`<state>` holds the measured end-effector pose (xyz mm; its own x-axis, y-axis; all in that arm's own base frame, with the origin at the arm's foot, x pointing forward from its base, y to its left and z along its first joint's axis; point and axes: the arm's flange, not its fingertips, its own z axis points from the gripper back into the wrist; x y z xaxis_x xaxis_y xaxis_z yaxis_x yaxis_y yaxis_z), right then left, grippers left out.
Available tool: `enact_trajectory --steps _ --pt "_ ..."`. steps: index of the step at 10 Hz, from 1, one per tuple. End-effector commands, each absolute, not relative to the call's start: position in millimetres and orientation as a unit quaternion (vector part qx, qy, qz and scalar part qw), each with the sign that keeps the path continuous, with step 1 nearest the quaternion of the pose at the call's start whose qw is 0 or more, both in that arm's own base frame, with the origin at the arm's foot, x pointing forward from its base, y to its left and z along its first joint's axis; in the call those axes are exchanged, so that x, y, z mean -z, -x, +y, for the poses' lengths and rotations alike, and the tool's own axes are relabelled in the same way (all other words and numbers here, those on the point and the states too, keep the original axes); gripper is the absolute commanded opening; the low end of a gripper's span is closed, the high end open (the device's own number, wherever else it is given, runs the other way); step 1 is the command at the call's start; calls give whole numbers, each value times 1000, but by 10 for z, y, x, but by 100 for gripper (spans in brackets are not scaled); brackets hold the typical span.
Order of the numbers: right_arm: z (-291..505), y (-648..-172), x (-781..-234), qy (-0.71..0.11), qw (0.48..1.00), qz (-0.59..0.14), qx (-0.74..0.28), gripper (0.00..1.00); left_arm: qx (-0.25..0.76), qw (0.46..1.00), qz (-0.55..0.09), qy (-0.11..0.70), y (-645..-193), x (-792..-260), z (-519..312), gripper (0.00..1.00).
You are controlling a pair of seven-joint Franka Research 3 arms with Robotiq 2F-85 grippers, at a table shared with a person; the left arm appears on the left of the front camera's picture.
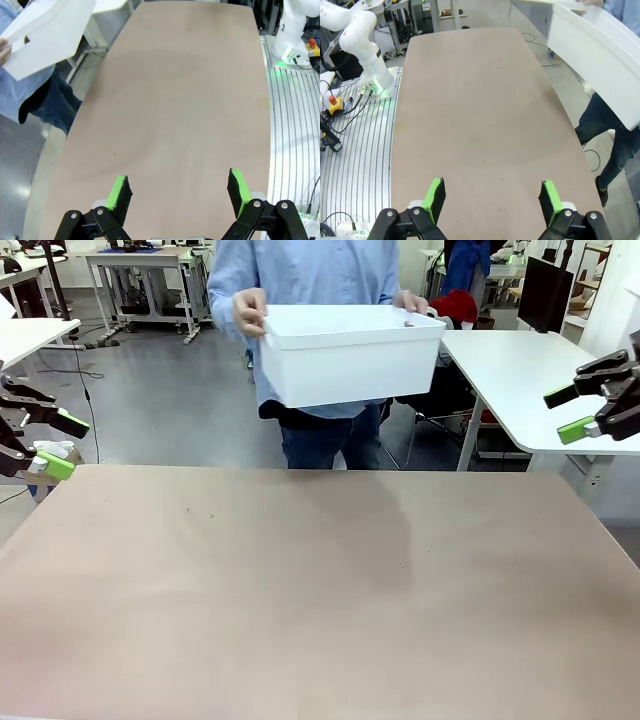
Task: Stack the cups and store them in the basket.
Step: Place the stack of Reusable plastic cups into the Pantry Basket.
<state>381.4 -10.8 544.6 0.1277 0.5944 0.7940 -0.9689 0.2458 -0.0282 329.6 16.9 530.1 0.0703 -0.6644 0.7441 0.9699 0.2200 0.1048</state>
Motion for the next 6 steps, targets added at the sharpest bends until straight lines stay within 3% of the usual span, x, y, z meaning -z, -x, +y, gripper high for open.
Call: enact_trajectory --steps 1,6 --pt "-105 -3835 -5472 -269 698 -367 -553 100 581 699 -353 220 -3292 -5310 150 100" --pt "-105 -3835 -5472 -269 698 -367 -553 100 581 699 -353 220 -3292 -5310 150 100"
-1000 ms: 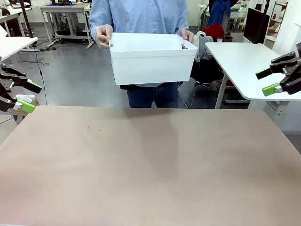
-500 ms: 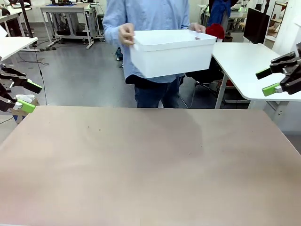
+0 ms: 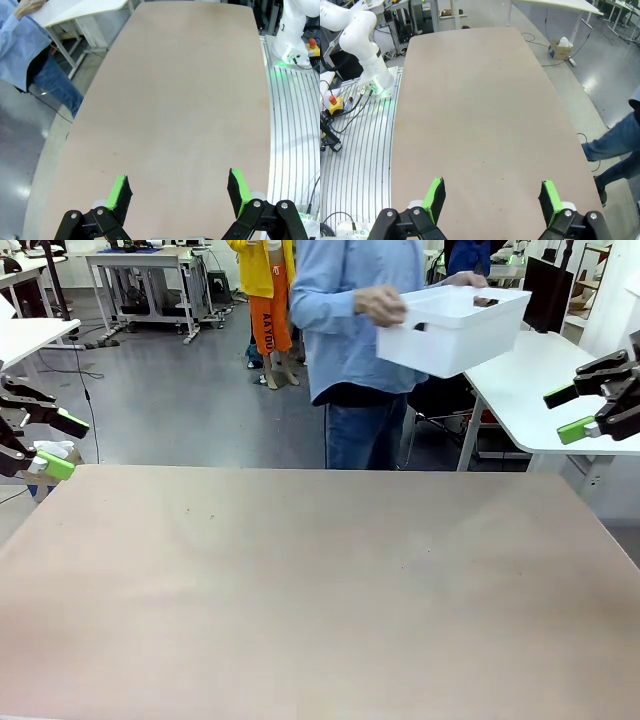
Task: Stack the cups and store them in the basket.
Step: Place the stack of Reusable plastic cups into the Pantry Basket.
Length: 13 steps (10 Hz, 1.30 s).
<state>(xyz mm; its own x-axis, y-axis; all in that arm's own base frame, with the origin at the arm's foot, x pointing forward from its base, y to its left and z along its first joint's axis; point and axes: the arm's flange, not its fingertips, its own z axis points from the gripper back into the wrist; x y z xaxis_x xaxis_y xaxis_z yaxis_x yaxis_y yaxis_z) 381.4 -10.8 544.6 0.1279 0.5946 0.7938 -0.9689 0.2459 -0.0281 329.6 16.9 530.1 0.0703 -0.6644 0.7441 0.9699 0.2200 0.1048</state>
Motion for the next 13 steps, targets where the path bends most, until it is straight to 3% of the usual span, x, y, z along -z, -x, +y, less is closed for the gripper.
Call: enact_trajectory --steps 1,13 --pt "-105 -3835 -5472 -269 698 -367 -553 100 581 699 -353 220 -3292 -5310 150 100" --pt "-105 -3835 -5472 -269 698 -367 -553 100 581 699 -353 220 -3292 -5310 150 100"
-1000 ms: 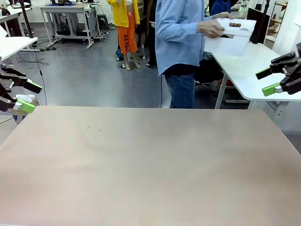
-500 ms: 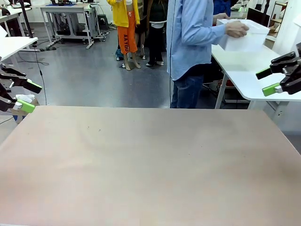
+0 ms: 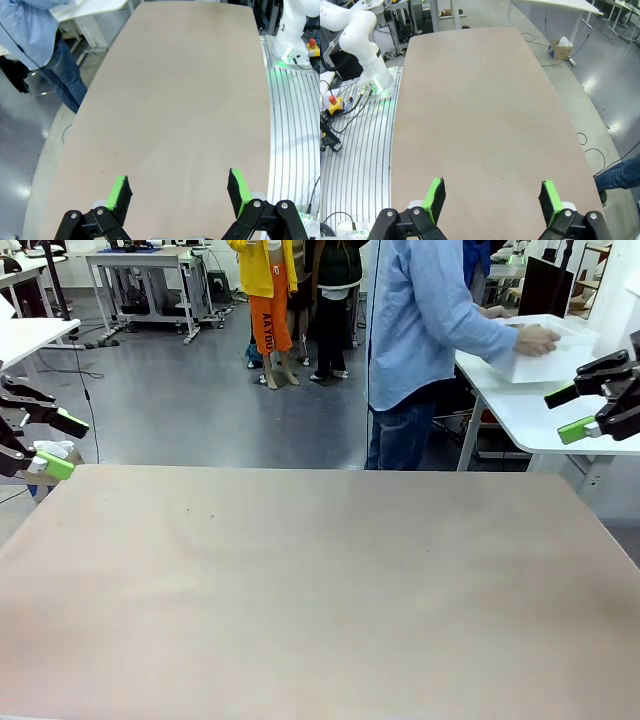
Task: Stack the cups and store them in the basket.
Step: Place the stack of Reusable plastic cups into the Pantry Basket.
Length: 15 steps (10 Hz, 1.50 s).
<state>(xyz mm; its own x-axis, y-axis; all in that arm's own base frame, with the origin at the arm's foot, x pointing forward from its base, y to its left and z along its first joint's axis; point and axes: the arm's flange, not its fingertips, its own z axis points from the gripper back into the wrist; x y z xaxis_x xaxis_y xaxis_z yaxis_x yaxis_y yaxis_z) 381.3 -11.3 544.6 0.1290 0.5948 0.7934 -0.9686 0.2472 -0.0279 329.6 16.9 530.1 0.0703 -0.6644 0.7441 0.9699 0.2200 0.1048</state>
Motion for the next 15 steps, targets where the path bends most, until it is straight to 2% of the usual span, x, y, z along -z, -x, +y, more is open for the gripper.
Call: enact_trajectory --steps 1,15 --pt "-105 -3835 -5472 -269 698 -367 -553 100 581 699 -353 220 -3292 -5310 150 100" --pt "-105 -3835 -5472 -269 698 -367 -553 100 581 699 -353 220 -3292 -5310 150 100"
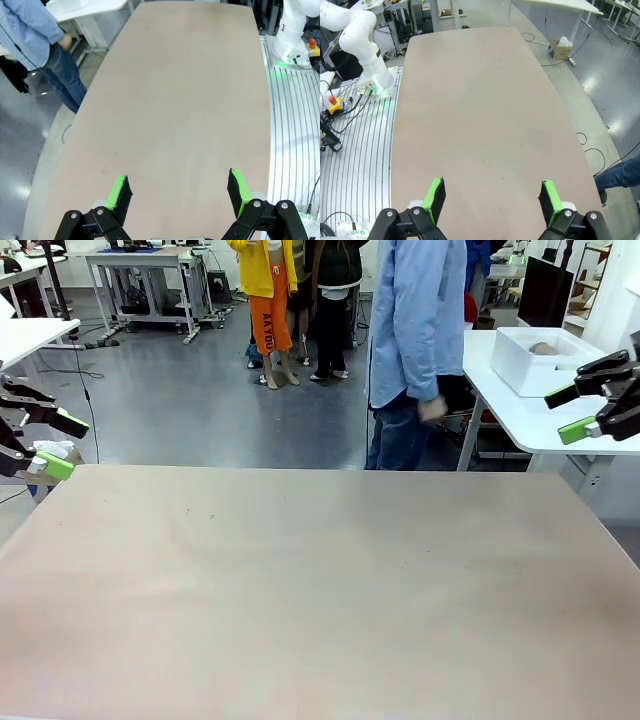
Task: Stack the cups and store them in the basket.
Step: Place the stack of Reusable plastic cups into the Pantry Basket.
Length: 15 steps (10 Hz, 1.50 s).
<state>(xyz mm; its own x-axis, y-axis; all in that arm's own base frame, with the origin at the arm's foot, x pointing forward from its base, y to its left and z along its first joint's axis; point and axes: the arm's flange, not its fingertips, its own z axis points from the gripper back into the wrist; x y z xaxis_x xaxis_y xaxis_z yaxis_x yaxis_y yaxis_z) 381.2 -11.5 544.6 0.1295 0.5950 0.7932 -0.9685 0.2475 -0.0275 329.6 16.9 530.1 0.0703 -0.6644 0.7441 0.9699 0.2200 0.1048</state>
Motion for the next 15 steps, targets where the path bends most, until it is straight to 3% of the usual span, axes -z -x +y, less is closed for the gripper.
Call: enact_trajectory --steps 1,15 --pt "-105 -3835 -5472 -269 698 -367 -553 100 581 699 -353 220 -3292 -5310 150 100" --pt "-105 -3835 -5472 -269 698 -367 -553 100 581 699 -353 220 -3292 -5310 150 100"
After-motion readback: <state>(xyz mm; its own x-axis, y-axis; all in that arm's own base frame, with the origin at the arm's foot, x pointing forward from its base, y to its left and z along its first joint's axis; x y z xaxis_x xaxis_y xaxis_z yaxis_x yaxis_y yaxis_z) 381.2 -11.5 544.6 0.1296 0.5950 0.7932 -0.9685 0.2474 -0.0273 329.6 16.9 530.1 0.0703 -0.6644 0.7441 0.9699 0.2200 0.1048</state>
